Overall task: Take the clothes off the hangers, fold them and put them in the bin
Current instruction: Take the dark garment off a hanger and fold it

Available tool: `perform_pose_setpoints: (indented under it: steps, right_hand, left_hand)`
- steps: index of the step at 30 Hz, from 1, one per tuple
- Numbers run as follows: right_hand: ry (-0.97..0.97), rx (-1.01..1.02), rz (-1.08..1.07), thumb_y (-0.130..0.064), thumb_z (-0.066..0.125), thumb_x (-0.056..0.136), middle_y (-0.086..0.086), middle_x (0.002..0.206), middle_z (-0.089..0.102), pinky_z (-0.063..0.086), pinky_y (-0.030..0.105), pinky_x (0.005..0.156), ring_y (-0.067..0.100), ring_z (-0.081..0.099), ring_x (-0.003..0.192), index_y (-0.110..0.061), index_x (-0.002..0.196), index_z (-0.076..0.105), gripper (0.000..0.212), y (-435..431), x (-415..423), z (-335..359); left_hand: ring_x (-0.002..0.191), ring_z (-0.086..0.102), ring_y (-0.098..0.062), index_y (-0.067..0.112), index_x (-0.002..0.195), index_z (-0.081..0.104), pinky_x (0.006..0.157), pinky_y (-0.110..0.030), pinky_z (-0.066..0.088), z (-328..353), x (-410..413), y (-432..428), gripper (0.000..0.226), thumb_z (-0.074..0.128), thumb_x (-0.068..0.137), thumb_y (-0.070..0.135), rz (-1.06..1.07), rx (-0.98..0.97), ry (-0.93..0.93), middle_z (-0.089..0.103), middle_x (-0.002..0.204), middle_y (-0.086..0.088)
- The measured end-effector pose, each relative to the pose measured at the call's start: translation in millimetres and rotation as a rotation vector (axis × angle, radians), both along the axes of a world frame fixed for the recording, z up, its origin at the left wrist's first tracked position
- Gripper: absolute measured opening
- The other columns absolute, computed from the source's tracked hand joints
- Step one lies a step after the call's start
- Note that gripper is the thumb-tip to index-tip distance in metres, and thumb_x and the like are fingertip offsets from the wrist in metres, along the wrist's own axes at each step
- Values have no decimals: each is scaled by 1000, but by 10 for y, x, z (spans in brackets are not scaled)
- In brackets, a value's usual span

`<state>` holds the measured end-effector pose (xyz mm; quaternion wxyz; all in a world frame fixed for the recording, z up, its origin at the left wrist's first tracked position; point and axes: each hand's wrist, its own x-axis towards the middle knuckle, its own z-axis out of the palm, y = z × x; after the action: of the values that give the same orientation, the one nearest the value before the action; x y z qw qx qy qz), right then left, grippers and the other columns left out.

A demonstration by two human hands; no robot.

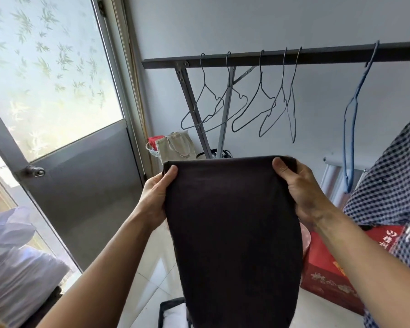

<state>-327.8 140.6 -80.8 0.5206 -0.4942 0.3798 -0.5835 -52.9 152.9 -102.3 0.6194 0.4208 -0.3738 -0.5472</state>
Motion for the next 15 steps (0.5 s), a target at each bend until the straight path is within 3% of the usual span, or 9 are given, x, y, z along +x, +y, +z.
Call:
perform_pose_setpoints:
  steps: [3,7,9,12,15]
  right_hand:
    - [-45,-4,-53,-27,58,94,4,88,68,57,35,76,20,64,86,-17,87,64,13,-37,70,51]
    - [-68,6,-107,-27,56,96,11,99,66,58,33,75,25,64,93,-11,99,64,18,-87,91,102]
    - [-69,15,-120,-28,56,96,13,103,67,59,29,72,25,65,94,-7,108,63,25,-95,88,122]
    - [-105,32,-131,-29,56,96,12,104,68,59,31,74,25,66,95,-5,113,63,30,-115,61,126]
    - [-155,59,-110,-28,56,96,8,99,69,59,28,66,22,67,91,-7,116,62,30,-145,10,121]
  left_hand:
    - [94,71,-26,2,112,67,85,-39,59,-76,-8,19,53,67,79,43,-41,-16,50,72,109,-18]
    - [102,69,-30,-3,116,65,84,-36,58,-350,-81,104,87,90,53,52,-216,-36,-21,69,114,-21]
    - [106,67,-33,-4,116,65,90,-36,55,-498,-152,146,79,92,55,38,-260,-33,-133,69,116,-21]
    - [111,66,-32,2,113,68,91,-31,54,-618,-237,195,48,84,69,14,-269,-7,-293,71,114,-14]
    - [112,65,-32,1,114,68,95,-35,54,-627,-241,206,38,74,79,14,-269,18,-237,70,117,-17]
